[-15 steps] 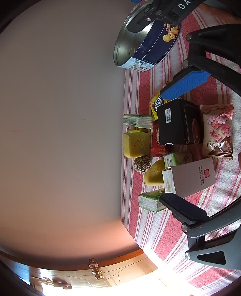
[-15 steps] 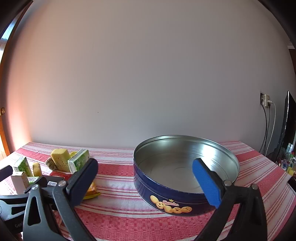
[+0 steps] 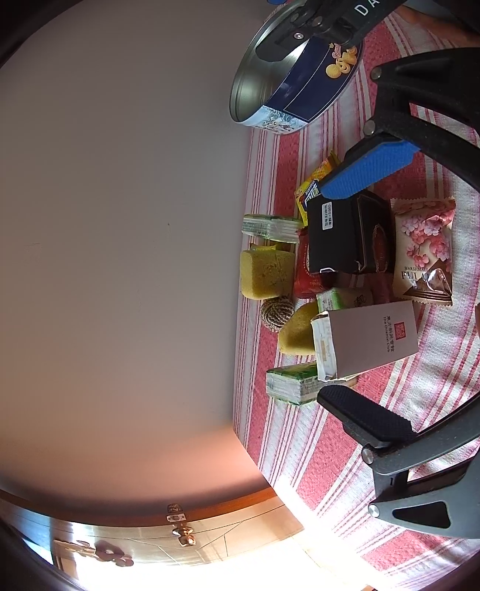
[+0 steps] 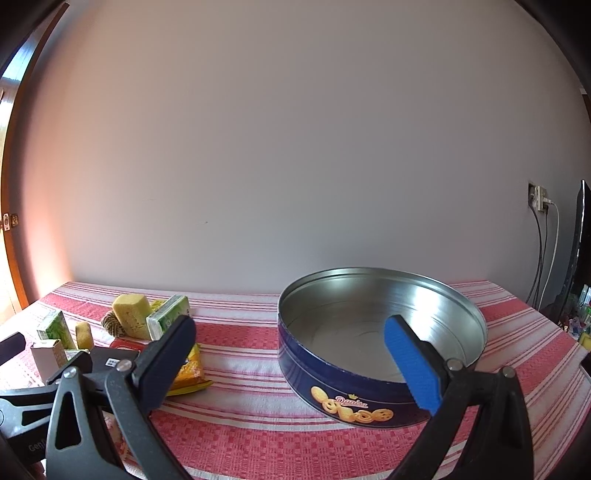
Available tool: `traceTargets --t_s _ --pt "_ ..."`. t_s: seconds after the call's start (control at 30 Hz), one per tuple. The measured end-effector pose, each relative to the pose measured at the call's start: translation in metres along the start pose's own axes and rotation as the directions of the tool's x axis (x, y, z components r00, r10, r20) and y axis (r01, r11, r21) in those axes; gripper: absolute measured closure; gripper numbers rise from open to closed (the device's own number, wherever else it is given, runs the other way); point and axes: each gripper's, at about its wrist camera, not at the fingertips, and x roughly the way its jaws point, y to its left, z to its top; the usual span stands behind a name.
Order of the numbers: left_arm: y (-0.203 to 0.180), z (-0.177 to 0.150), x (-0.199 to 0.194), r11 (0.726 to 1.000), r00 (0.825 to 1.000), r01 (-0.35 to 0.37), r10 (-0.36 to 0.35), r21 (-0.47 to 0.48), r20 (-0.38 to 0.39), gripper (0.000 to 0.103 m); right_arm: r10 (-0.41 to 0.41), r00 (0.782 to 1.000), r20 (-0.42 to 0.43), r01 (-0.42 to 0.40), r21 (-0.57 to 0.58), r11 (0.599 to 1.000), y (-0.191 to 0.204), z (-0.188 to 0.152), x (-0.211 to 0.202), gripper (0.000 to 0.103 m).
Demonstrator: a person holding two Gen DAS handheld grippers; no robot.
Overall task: Organize objects
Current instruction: 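Move both tools toward the cluster of boxes on the table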
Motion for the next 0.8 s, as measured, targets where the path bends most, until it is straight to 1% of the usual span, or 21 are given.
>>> traceTargets --t_s 0.3,0.4,0.57,0.8 --pt "0.01 -0.002 -0.005 0.999 0.999 -0.032 0.032 -0.014 -0.011 0.001 0.033 0.999 -0.002 -0.033 0.007 0.999 0.001 0.0 -0.002 0.0" --pt "0.016 -0.003 -0.006 0.999 0.999 -0.035 0.035 -0.03 -0.018 0.001 0.048 0.999 -0.004 -0.048 0.008 0.999 0.002 0.0 -0.002 0.0" --pt "0.018 -0.004 -0.007 0.999 0.999 -0.037 0.036 -0.027 -0.024 0.001 0.068 0.998 -0.001 -0.068 0.009 0.998 0.004 -0.001 -0.003 0.0" --pt "0.025 -0.005 -0.009 0.999 0.998 -0.039 0.038 -0.037 -0.043 0.001 0.085 0.996 0.003 -0.085 -0.019 0.996 0.011 -0.001 -0.005 0.0"
